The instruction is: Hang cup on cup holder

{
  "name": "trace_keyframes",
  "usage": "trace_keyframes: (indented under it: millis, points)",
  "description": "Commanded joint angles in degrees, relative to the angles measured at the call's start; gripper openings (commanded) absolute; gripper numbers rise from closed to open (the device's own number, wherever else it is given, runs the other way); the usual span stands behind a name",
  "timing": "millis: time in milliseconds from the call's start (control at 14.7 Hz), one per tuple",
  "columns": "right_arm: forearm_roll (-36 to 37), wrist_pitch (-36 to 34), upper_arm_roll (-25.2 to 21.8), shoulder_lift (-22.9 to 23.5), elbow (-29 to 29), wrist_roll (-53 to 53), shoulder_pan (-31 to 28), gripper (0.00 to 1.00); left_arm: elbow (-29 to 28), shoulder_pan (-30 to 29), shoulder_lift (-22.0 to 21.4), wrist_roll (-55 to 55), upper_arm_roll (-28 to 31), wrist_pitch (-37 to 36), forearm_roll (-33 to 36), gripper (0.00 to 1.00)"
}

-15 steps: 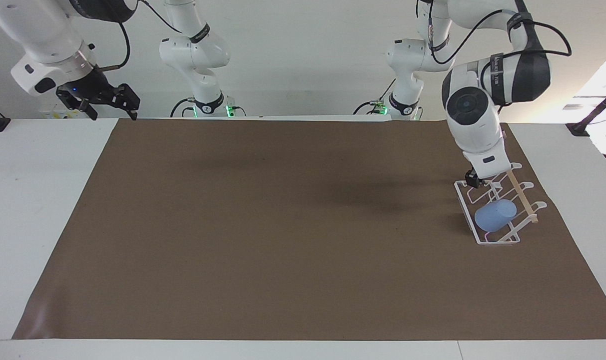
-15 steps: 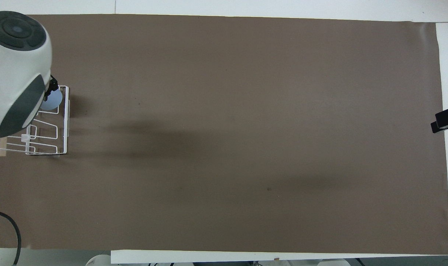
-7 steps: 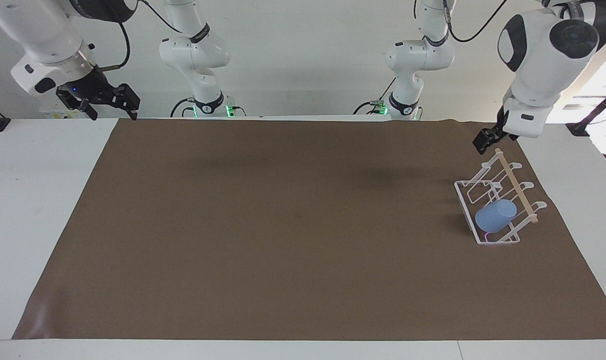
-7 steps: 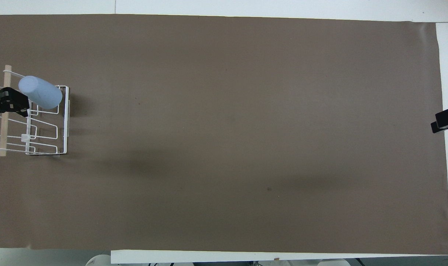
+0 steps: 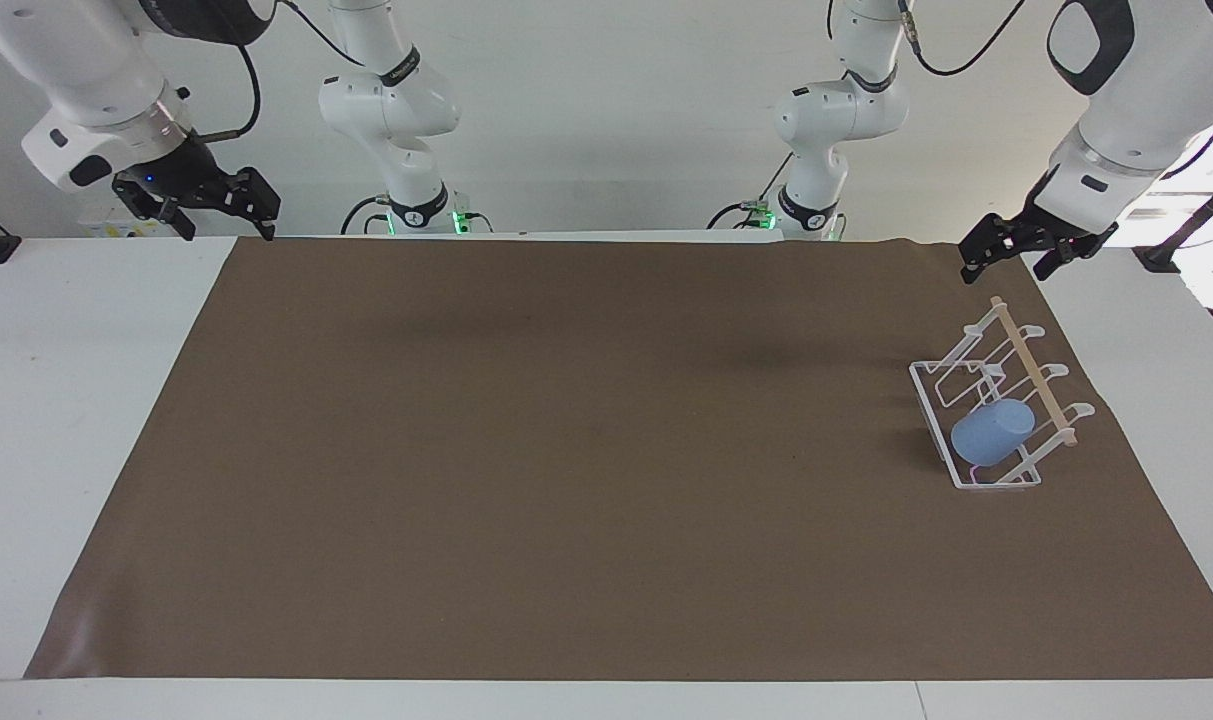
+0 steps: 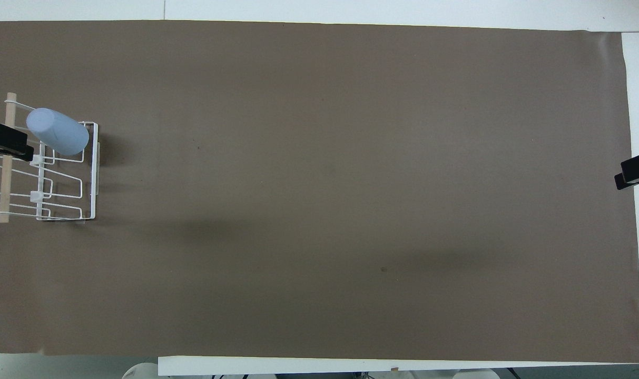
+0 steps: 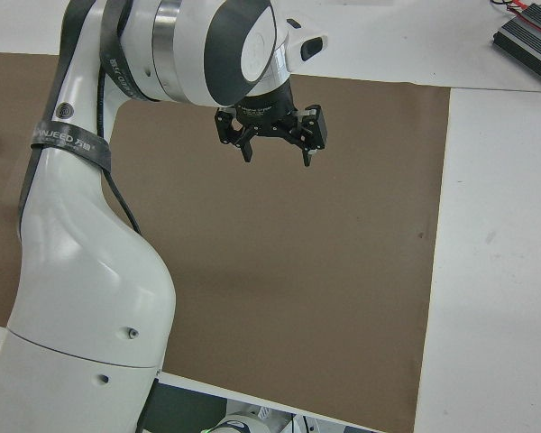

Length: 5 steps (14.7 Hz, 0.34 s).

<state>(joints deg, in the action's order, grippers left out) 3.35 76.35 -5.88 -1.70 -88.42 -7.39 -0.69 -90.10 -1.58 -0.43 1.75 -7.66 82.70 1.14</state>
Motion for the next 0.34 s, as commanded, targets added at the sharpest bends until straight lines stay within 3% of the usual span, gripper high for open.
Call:
trace_keyframes:
  millis: [0,272]
  points:
    - [-0.01,-0.32,0.34,-0.85,-0.79,0.1,-0.37,0.99,2.99,2.8,1.22,1.58,0.8,-4.38,-0.61,1.0]
    - [-0.01,-0.41,0.34,-0.85,-0.79,0.1,-0.37,0.99,3.7,3.42,1.48,3.08,1.33,-4.65,-0.53,1.0]
